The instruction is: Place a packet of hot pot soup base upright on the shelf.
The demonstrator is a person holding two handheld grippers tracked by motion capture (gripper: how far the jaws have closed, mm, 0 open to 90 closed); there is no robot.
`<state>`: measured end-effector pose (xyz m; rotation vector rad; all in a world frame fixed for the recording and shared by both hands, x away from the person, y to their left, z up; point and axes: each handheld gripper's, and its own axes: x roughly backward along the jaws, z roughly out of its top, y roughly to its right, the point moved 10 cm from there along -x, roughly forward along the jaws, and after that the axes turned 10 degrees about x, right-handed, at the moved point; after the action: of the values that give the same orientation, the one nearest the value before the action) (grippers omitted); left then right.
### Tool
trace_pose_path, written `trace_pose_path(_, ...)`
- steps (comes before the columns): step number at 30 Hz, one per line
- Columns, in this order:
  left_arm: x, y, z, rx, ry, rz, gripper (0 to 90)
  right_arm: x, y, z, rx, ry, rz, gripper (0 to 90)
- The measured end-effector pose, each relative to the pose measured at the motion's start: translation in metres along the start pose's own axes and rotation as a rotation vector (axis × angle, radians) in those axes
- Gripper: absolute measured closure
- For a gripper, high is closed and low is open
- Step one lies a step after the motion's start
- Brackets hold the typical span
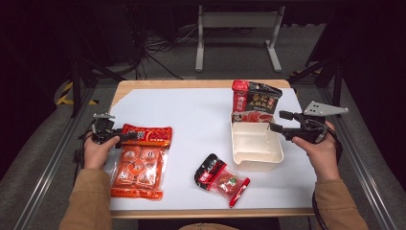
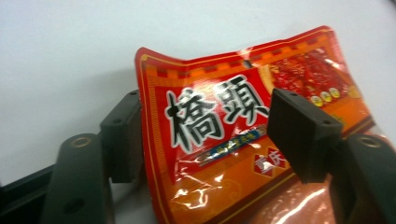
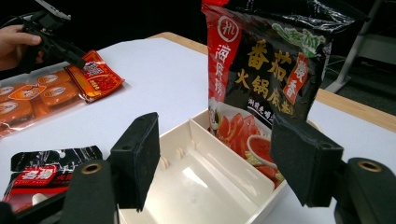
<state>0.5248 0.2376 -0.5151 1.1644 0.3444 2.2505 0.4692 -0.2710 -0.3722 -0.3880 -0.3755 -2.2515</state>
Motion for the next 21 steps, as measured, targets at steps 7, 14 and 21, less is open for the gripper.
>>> trace_pose_path(7, 0.0038, 0.0029, 0.0001, -0.018, 0.006, -0.019, 42.9, 0.0003, 0.0, 0.0001, 0.003, -0.001, -0.001, 33.6)
trace_pose_path(14, 0.0002, -0.0025, -0.0039, -0.005, -0.022, 0.016, 51.5, -0.0027, -0.002, -0.001, 0.009, -0.007, 0.007, 33.6)
trace_pose_path(21, 0.0093, 0.0016, -0.002, 0.018, -0.001, -0.035, 63.6, -0.003, -0.0027, -0.0005, 0.015, -0.008, 0.008, 33.6)
